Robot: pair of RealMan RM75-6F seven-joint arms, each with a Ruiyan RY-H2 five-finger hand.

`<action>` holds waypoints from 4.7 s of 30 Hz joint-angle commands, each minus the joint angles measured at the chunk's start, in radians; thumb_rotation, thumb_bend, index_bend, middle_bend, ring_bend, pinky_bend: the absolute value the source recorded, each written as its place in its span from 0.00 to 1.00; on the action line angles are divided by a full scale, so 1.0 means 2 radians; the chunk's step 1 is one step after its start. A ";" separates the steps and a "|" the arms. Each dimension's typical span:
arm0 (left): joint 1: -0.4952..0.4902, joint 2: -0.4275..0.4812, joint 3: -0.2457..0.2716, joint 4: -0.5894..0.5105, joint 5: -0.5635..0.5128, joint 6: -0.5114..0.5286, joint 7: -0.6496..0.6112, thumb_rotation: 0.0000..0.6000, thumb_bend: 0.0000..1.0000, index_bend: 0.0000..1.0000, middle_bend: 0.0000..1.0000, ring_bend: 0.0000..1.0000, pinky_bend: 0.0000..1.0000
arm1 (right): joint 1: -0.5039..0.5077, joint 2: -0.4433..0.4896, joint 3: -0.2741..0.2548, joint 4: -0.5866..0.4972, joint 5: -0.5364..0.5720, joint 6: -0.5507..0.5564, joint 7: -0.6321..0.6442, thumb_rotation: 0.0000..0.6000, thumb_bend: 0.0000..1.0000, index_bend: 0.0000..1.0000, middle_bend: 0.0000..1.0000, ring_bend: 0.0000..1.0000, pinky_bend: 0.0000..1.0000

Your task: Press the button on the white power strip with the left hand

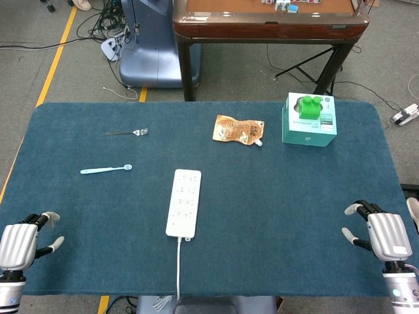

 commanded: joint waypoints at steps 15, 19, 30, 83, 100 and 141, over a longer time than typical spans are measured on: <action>-0.053 0.012 -0.003 -0.038 0.054 -0.037 -0.023 1.00 0.13 0.34 0.81 0.75 0.94 | 0.006 0.020 0.007 -0.011 -0.005 0.001 -0.004 1.00 0.19 0.46 0.39 0.41 0.65; -0.083 0.007 -0.011 -0.046 0.076 -0.056 -0.024 1.00 0.24 0.33 0.99 0.88 1.00 | 0.010 0.023 0.014 -0.015 0.002 0.000 -0.005 1.00 0.19 0.46 0.40 0.41 0.65; -0.179 -0.033 -0.015 -0.061 0.109 -0.157 -0.040 1.00 0.59 0.32 1.00 0.95 1.00 | 0.020 0.034 0.013 -0.028 0.007 -0.020 -0.023 1.00 0.19 0.48 0.40 0.41 0.65; -0.290 -0.103 0.017 -0.077 -0.002 -0.321 0.130 1.00 0.80 0.31 1.00 0.96 1.00 | 0.039 0.040 0.010 -0.017 0.025 -0.054 -0.009 1.00 0.19 0.49 0.40 0.41 0.65; -0.286 -0.117 0.026 -0.049 -0.014 -0.311 0.112 1.00 0.80 0.33 1.00 0.96 1.00 | 0.046 0.036 0.010 -0.019 0.029 -0.063 -0.017 1.00 0.19 0.49 0.40 0.41 0.65; -0.172 -0.024 0.013 -0.106 -0.047 -0.115 0.071 1.00 0.77 0.29 0.75 0.64 0.82 | 0.050 0.029 0.005 -0.009 0.033 -0.069 -0.010 1.00 0.19 0.49 0.40 0.41 0.65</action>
